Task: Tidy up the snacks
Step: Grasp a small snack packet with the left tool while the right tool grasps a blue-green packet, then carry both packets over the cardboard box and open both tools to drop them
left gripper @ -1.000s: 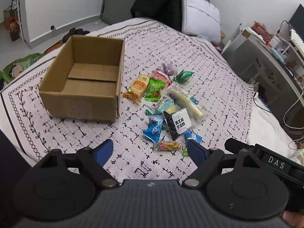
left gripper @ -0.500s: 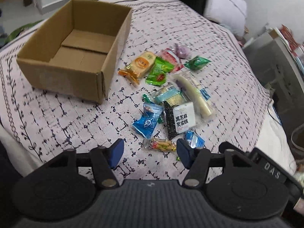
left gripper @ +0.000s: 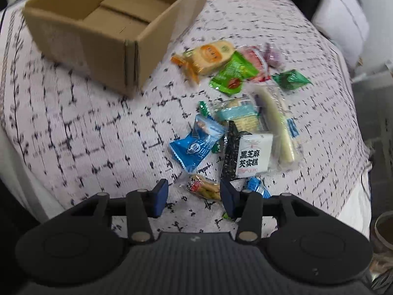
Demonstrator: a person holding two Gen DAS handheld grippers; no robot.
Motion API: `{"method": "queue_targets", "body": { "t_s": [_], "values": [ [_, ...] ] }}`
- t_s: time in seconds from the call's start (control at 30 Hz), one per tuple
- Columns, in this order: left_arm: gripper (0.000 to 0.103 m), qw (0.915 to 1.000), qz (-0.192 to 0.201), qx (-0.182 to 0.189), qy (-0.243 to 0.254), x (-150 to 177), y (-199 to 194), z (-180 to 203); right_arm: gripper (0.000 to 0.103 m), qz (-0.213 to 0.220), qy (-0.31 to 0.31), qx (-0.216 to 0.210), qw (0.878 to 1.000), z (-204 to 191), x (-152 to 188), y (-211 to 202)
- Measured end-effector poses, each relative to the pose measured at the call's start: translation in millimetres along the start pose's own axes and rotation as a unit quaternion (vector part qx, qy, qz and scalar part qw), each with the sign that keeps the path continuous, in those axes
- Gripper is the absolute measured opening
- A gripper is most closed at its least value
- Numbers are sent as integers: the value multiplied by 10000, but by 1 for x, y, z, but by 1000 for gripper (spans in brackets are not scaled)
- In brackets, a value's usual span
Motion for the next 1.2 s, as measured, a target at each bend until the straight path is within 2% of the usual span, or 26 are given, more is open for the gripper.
{"method": "queue_targets", "body": {
  "t_s": [0.37,0.53,0.57,0.6,0.8,0.83,0.9,0.93,0.97,1.2],
  "values": [
    [46,9963,-71,-395,-761,11,26,-2,70,-90,58,-29,9999,2,3,9],
    [45,9958,34,-465,-791,11,29,-1,71,-204,-54,-11,9998,-2,7,19],
    [34,9957,47,-501,-782,10,30,-1,71,-219,-95,1,9997,-3,8,19],
    [29,9956,70,-570,-746,10,30,-3,71,-227,-132,5,9997,-4,9,20],
    [20,9964,205,-393,-721,5,25,-10,71,-218,-407,148,9988,-12,15,24],
    [20,9965,232,-381,-705,4,23,-10,66,-212,-452,185,9986,-12,15,23],
    [19,9969,309,-328,-651,1,19,-11,50,-200,-589,291,9976,-13,18,23],
    [19,9971,338,-303,-616,-1,17,-11,36,-224,-616,227,9976,-15,20,23],
    [19,9973,362,-274,-584,-3,15,-11,29,-290,-610,134,9976,-18,22,24],
    [18,9981,569,52,-246,-22,-7,-9,26,-186,-729,-30,9972,-26,21,16]
  ]
}}
Point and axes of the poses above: each gripper's, at about its wrist camera, not at the fingertips, and y roughly the way its jaws point, z to its right, x to its underside, the point moved 7 cm from there along y, roughly the way its jaws point, and after that the axes turned 15 degrees about z, right-handed, at the moved point
